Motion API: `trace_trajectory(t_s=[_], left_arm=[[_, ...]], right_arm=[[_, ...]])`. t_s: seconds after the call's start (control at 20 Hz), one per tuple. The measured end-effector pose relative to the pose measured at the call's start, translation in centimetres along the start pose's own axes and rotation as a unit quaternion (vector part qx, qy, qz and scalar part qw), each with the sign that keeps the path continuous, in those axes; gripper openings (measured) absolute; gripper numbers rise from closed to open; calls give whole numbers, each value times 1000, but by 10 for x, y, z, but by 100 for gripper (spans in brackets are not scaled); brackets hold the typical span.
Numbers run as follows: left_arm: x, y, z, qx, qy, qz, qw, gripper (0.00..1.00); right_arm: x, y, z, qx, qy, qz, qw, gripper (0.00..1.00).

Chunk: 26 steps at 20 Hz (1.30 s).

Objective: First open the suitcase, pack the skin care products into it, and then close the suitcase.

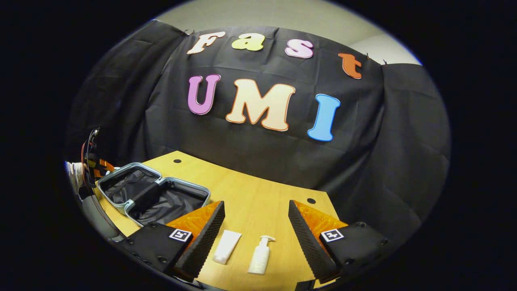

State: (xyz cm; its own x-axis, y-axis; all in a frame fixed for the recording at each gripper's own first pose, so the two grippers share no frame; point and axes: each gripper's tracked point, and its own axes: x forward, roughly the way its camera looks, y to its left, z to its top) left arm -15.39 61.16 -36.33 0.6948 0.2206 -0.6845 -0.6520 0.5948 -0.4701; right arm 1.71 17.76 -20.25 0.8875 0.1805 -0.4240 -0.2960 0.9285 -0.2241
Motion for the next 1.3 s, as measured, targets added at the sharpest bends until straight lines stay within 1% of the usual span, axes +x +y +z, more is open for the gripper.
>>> trace_trajectory(t_s=[0.1,0.2,0.25,0.3,0.35,0.4,0.45,0.5,0.6,0.65,0.7,0.75,0.85,0.9,1.0,1.1,1.15,1.2,1.3], left_arm=[[-9,-11,11,27,-17,15,999,97],[-24,-26,28,79,-51,28,995,96],[-40,-38,37,114,-74,38,990,96],[-56,-56,48,156,-103,43,981,96],[-70,-81,58,193,-135,39,971,96],[-83,-111,63,221,-159,26,962,96],[-92,-146,62,243,-175,5,954,95],[-100,-181,53,260,-176,-19,949,95],[-117,-241,29,293,-179,-55,937,96],[-120,-269,17,303,-183,-70,933,94],[-125,-296,2,309,-184,-85,929,95],[-131,-327,-17,311,-186,-99,927,94],[-129,-374,-56,316,-176,-125,924,95],[-130,-394,-78,315,-171,-140,923,94],[-128,-426,-126,320,-144,-164,922,94],[-116,-437,-167,340,-118,-158,919,94],[-111,-441,-187,346,-106,-152,920,95],[-108,-445,-206,348,-92,-148,921,94],[-103,-451,-246,353,-62,-143,923,94]], right_arm=[[3,6,1,8,0,5,1000,100],[5,5,-2,19,2,2,1000,100],[7,2,-5,25,3,-1,1000,100],[10,-3,-10,33,5,-5,999,100],[12,-7,-14,44,8,-8,999,100],[13,-12,-21,59,12,-9,998,100],[15,-16,-25,72,13,-11,997,100],[17,-23,-29,82,14,-13,996,100],[19,-36,-36,92,13,-18,996,100],[19,-46,-40,91,14,-23,995,100],[19,-58,-46,92,14,-28,995,100],[20,-68,-52,94,17,-32,995,100],[19,-85,-71,101,29,-34,994,100],[19,-94,-81,105,38,-34,993,100],[18,-109,-100,109,52,-35,992,100],[18,-120,-119,114,67,-32,991,100],[19,-122,-130,116,75,-28,990,100],[22,-123,-141,118,85,-24,989,100],[29,-122,-162,121,105,-13,987,100]])
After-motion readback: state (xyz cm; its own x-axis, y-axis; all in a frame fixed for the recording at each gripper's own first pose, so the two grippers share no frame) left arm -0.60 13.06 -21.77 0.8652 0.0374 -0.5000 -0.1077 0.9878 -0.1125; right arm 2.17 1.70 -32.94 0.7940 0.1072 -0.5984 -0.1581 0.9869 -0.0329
